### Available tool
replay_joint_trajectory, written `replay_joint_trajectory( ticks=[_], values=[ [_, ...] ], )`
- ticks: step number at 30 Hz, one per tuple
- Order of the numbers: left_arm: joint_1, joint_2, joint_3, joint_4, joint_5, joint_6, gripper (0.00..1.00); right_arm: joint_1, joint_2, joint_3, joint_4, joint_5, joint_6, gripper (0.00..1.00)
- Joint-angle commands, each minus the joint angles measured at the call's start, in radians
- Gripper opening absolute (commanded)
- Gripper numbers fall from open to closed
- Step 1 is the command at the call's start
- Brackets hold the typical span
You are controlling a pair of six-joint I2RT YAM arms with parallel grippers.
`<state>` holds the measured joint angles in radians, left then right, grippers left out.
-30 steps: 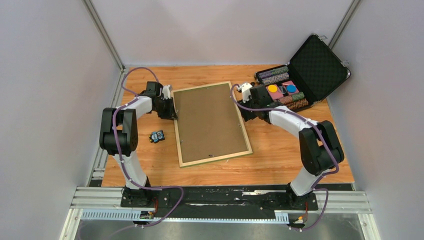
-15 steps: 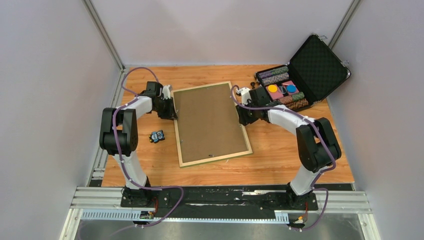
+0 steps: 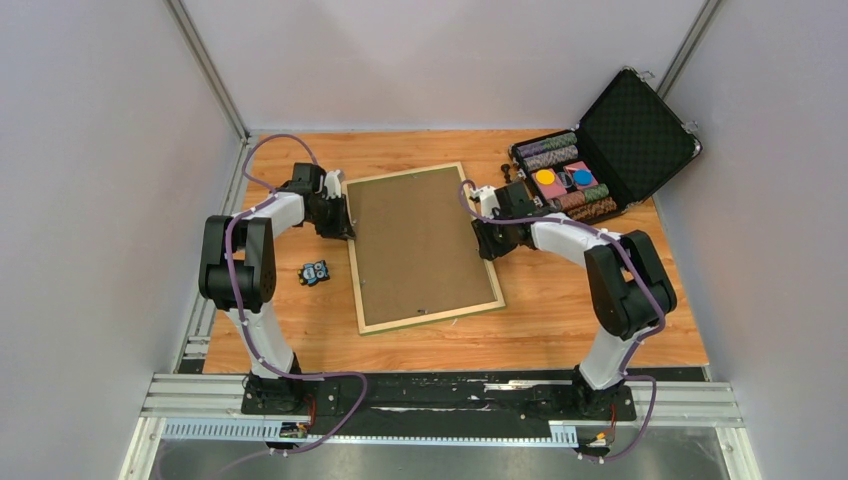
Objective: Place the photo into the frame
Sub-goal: Install the photo frame at the center of the board.
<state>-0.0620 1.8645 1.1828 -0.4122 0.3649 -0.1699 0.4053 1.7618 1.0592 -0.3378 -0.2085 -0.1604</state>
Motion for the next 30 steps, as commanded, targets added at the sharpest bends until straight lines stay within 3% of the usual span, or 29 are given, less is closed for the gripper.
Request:
replay_joint_trajectory(
  ticks=[1, 6, 30],
  values=[
    [0.007, 0.000, 0.023, -0.014, 0.014, 0.052, 0.00, 0.003, 0.014, 0.011, 0.019, 0.014, 0.009, 0.34],
    [0.008, -0.001, 0.024, -0.017, 0.015, 0.054, 0.00, -0.008, 0.010, 0.026, 0.017, 0.010, 0.032, 0.38],
    [0.008, 0.007, 0.028, -0.019, 0.014, 0.053, 0.00, -0.052, 0.053, 0.073, -0.011, -0.074, 0.079, 0.36]
  ],
)
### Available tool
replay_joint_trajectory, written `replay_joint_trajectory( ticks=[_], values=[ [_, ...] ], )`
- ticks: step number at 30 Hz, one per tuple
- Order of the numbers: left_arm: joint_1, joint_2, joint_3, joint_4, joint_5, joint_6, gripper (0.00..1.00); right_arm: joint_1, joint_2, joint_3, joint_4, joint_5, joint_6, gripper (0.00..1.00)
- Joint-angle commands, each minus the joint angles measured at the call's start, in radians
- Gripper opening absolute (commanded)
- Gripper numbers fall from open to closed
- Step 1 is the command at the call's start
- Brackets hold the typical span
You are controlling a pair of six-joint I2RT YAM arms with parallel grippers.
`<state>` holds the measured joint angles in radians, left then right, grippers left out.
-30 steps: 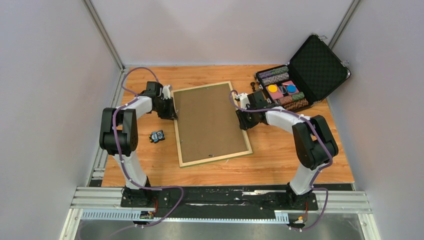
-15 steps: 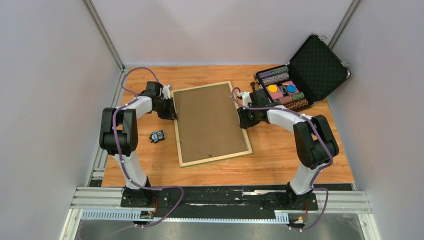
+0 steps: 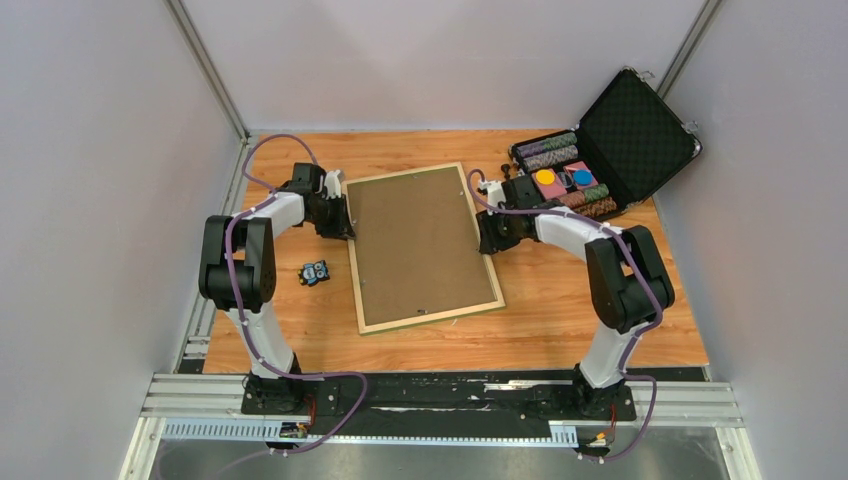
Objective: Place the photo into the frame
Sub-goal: Install the photo frame at the center of the board.
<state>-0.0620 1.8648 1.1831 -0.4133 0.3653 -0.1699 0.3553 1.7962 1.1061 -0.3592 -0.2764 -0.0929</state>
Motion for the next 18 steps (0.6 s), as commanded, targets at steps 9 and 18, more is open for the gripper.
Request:
replay_joint_trajectory(
  ticks=[9, 18],
  values=[
    [0.008, 0.006, 0.027, -0.018, 0.016, 0.054, 0.00, 0.013, 0.014, 0.008, 0.027, 0.081, -0.022, 0.34],
    [0.008, 0.006, 0.026, -0.019, 0.018, 0.055, 0.00, 0.036, 0.027, 0.008, 0.042, 0.177, -0.036, 0.30]
  ],
)
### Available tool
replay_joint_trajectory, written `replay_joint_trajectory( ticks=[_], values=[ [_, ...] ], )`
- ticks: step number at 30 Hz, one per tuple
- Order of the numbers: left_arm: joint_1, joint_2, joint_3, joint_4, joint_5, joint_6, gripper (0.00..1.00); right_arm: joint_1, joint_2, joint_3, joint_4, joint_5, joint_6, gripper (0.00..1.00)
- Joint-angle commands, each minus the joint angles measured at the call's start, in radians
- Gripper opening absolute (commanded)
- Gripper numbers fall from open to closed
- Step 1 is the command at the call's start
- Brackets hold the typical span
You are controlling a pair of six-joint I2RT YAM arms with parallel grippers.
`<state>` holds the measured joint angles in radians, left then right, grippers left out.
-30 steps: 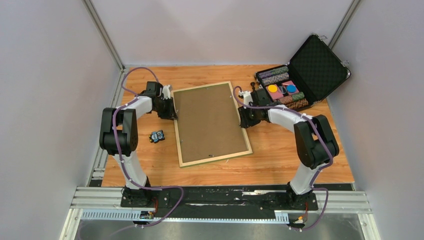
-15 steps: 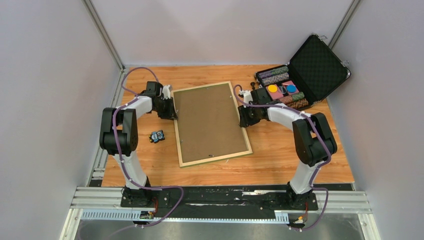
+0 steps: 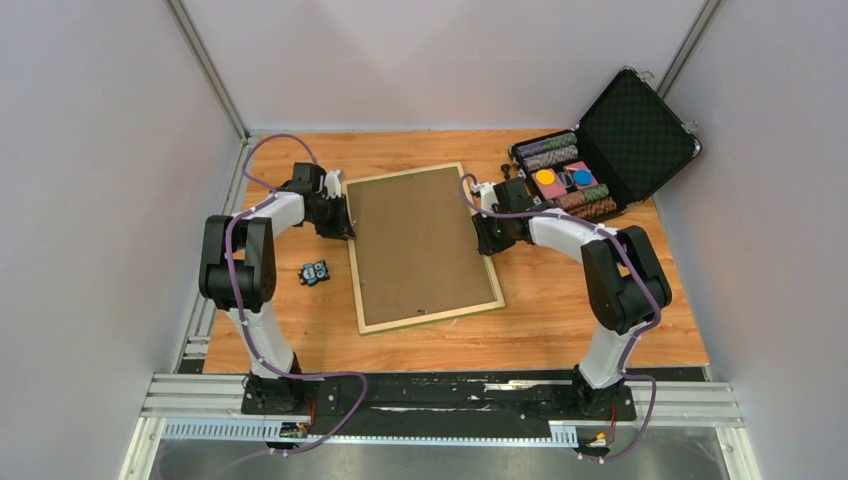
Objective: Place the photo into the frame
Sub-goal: Install the photo frame at the center of the board.
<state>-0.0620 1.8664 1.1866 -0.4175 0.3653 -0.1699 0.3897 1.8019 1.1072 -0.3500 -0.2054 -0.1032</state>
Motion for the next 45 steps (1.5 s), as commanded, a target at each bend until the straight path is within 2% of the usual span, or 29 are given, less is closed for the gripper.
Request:
replay_joint_trajectory(
  ticks=[1, 10, 18, 21, 25, 29, 36, 45],
  values=[
    [0.008, 0.004, 0.022, -0.015, 0.017, 0.055, 0.00, 0.004, 0.023, 0.008, 0.032, 0.113, -0.027, 0.29],
    [0.008, 0.005, 0.024, -0.015, 0.017, 0.055, 0.00, 0.031, 0.016, -0.010, 0.057, 0.194, -0.080, 0.24],
    [0.008, 0.005, 0.024, -0.017, 0.019, 0.055, 0.00, 0.078, -0.028, -0.061, 0.144, 0.259, -0.150, 0.16],
    [0.008, 0.002, 0.024, -0.019, 0.019, 0.055, 0.00, 0.079, -0.047, -0.057, 0.150, 0.240, -0.149, 0.21],
    [0.008, 0.001, 0.026, -0.019, 0.019, 0.055, 0.00, 0.078, -0.068, -0.047, 0.130, 0.183, -0.120, 0.37],
    [0.008, 0.001, 0.025, -0.019, 0.020, 0.055, 0.00, 0.077, -0.076, -0.023, 0.093, 0.144, -0.088, 0.42],
    [0.008, 0.000, 0.027, -0.020, 0.021, 0.056, 0.00, 0.075, -0.059, 0.007, 0.058, 0.113, -0.073, 0.41],
    [0.008, 0.005, 0.027, -0.019, 0.023, 0.056, 0.00, 0.068, -0.013, 0.023, 0.061, 0.106, -0.079, 0.32]
  ],
)
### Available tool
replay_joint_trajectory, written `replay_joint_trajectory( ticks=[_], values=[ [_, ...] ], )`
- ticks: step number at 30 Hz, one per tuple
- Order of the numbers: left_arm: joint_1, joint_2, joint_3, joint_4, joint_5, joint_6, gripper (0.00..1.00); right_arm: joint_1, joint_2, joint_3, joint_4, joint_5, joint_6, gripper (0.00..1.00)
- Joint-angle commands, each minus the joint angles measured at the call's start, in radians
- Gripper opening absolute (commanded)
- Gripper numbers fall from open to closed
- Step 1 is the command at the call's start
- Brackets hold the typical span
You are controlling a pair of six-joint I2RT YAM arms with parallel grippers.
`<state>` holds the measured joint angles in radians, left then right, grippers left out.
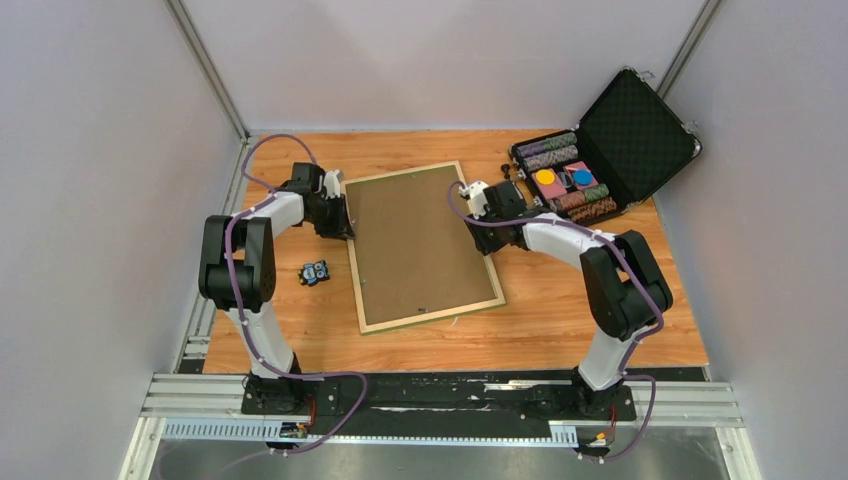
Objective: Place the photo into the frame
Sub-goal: Install the photo frame at the center of the board.
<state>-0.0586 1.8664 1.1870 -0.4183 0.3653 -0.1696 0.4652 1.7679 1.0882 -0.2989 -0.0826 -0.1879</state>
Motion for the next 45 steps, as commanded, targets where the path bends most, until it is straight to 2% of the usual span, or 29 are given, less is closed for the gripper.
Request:
replay_joint_trajectory(
  ticks=[1, 6, 16, 45],
  values=[
    [0.005, 0.005, 0.027, -0.019, 0.022, 0.056, 0.00, -0.008, 0.025, 0.044, 0.010, -0.017, 0.004, 0.31],
    [0.005, 0.007, 0.027, -0.020, 0.023, 0.056, 0.00, -0.009, 0.033, 0.048, 0.012, -0.021, 0.004, 0.29],
    [0.004, 0.007, 0.028, -0.022, 0.023, 0.057, 0.00, -0.010, 0.010, 0.020, 0.011, -0.043, 0.012, 0.36],
    [0.005, 0.015, 0.031, -0.027, 0.026, 0.057, 0.00, -0.017, 0.005, -0.036, 0.028, -0.038, -0.027, 0.39]
  ],
)
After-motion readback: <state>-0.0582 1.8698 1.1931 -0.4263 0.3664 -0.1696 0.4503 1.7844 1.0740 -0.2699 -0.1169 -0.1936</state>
